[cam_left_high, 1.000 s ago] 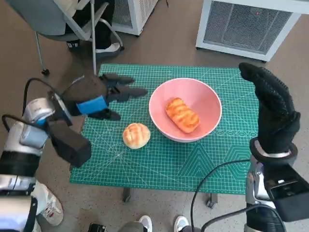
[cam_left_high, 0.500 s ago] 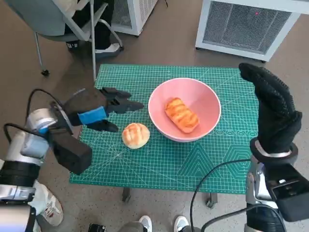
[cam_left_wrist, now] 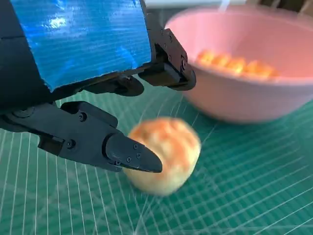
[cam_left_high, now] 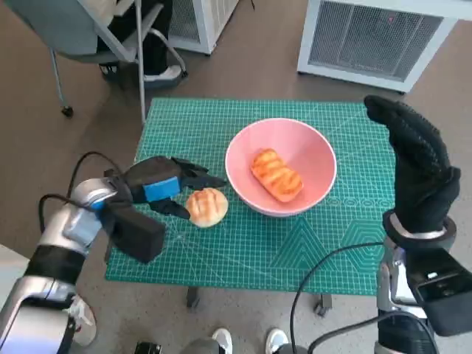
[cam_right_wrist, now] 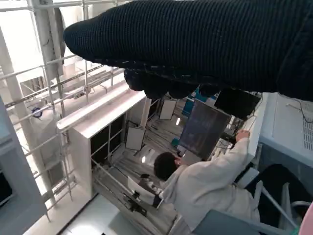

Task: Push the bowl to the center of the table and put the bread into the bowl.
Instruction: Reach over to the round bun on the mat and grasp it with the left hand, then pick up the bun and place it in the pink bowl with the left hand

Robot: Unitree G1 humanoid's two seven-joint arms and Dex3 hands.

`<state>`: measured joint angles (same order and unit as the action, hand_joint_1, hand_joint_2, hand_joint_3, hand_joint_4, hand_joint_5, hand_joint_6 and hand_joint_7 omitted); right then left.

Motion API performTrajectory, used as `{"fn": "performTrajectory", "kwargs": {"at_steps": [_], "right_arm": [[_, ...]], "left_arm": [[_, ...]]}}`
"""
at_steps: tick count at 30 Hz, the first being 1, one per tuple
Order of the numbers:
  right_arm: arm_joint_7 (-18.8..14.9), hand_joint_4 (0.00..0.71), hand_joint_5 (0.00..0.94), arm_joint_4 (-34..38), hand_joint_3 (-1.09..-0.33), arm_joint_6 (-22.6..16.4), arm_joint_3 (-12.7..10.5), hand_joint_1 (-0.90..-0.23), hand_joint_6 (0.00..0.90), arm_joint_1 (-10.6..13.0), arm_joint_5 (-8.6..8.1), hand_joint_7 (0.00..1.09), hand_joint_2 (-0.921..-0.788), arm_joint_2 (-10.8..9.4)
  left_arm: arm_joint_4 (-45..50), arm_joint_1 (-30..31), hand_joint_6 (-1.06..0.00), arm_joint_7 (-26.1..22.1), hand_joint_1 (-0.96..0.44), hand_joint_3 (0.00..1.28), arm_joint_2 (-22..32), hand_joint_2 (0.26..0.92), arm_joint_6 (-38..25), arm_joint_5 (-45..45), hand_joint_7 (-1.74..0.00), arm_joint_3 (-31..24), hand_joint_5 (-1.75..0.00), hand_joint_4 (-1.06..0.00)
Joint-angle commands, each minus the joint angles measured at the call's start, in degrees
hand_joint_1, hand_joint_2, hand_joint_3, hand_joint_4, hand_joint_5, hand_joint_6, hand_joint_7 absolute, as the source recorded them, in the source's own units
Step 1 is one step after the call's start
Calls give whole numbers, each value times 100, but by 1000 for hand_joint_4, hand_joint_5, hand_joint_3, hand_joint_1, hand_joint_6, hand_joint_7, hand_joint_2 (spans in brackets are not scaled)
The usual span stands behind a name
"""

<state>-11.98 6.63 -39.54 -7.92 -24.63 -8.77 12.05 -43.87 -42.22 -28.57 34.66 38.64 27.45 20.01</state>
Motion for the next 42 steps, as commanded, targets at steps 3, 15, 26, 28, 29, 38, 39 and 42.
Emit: {"fn": "performTrajectory", "kwargs": {"at_steps": [3,15,26,28,29,38,39,42], "right_arm": [[-42,441,5,-13,-512,81,-30,-388,108,114,-8,697,-921,74],[-21,441,4,37,-510,69,-16,-384,114,98,33,690,-921,75],[12,440,3,44,-513,59,18,-384,113,92,73,687,-921,24],[12,440,3,53,-513,57,19,-385,113,93,71,687,-921,19],[14,440,3,57,-513,56,19,-385,113,93,72,687,-921,15],[43,440,3,97,-511,22,23,-388,114,86,109,687,-921,-14],[46,440,3,102,-511,21,24,-388,114,81,114,687,-921,-19],[49,440,3,114,-511,11,27,-390,115,76,112,686,-921,-30]], "left_arm": [[-401,-285,-582,-156,-291,0,-130,829,-268,172,-13,196,-2,-513],[-1176,-504,-585,-106,-206,1,-510,831,-643,455,-11,603,-1,-496],[-1614,-493,-625,715,-84,108,-548,907,-412,659,-983,773,-825,-646],[-1658,-496,-612,765,-42,108,-506,913,-331,634,-1064,751,-1041,-638],[-1677,-501,-615,777,-34,100,-485,915,-297,620,-1073,739,-1077,-648],[-1577,-690,-643,324,2,62,-117,920,-31,219,-1121,447,-1182,-691],[-1554,-711,-648,268,2,62,-79,920,-11,174,-1128,409,-1183,-682],[-1409,-808,-662,26,3,64,86,920,81,-57,-1131,202,-1192,-661]]}}
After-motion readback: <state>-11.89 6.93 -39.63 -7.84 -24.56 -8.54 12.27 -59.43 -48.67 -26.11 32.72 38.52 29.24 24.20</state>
